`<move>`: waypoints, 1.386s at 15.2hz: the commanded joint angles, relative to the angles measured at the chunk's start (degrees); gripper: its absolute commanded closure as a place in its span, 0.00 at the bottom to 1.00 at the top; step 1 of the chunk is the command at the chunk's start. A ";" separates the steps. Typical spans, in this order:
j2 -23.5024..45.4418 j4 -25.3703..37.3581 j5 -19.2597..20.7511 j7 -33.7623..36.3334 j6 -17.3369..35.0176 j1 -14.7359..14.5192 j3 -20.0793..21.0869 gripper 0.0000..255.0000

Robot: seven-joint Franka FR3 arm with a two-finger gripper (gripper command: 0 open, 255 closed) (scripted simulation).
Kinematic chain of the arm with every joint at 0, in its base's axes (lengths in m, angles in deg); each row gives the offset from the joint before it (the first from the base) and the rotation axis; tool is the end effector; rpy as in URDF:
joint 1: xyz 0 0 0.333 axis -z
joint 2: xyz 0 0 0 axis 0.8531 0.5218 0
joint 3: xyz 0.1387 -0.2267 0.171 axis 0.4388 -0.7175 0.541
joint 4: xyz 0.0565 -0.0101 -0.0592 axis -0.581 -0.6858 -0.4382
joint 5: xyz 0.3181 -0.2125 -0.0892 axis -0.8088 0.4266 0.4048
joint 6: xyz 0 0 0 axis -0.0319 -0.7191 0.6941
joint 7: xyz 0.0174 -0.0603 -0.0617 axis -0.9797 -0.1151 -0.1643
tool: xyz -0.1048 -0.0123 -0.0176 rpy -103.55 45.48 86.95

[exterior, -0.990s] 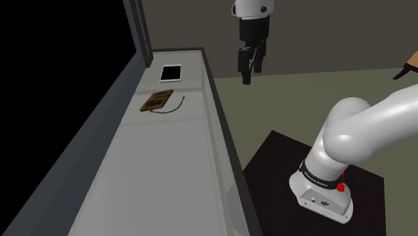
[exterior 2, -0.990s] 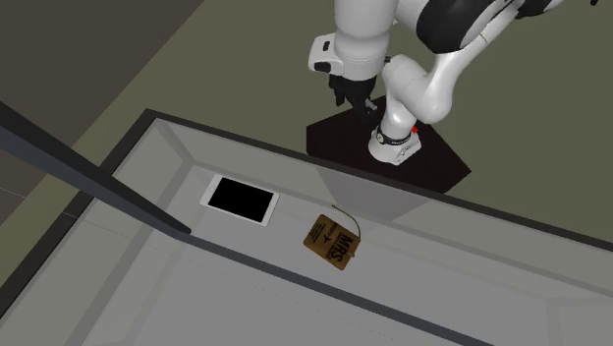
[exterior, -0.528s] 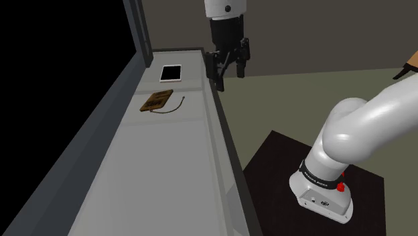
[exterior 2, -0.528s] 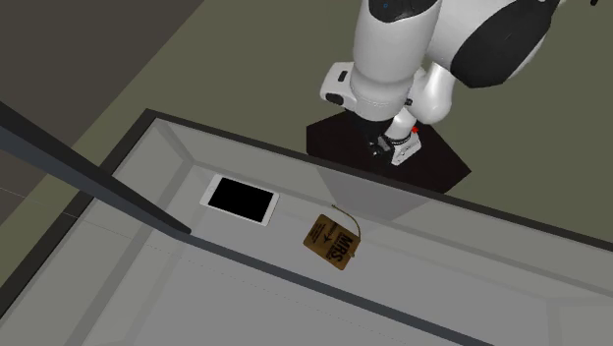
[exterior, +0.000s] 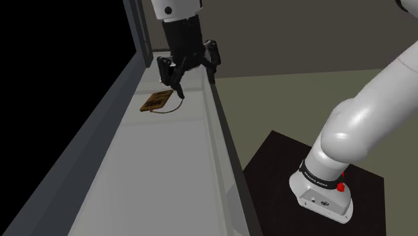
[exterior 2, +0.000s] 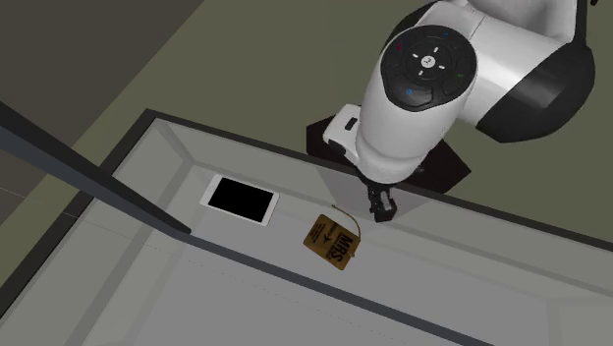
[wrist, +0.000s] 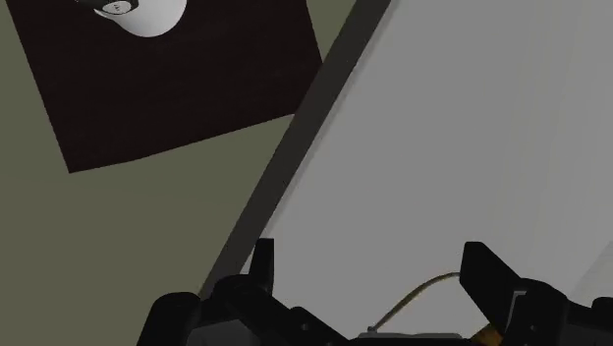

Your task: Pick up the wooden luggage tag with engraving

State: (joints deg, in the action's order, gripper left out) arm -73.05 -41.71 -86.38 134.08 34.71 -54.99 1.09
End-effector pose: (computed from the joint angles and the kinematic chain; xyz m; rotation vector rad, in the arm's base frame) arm 0.3811 0.2671 0.6035 2.9931 -0.4742 -0.2099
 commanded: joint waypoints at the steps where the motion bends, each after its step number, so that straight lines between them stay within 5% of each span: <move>1: 5.67 5.04 1.78 7.25 -0.23 0.34 3.27 0.00; 7: 26.01 24.21 12.24 27.90 -4.42 -4.20 9.38 0.00; 17: 24.73 16.97 11.45 27.43 1.83 -3.71 8.71 0.00; 18: 24.97 17.25 11.62 27.41 1.73 -3.73 8.67 1.00; 21: 24.95 17.23 11.59 27.44 1.73 -3.74 8.68 1.00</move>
State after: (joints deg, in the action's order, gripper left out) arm -48.26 -24.33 -74.81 161.51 36.34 -58.74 9.80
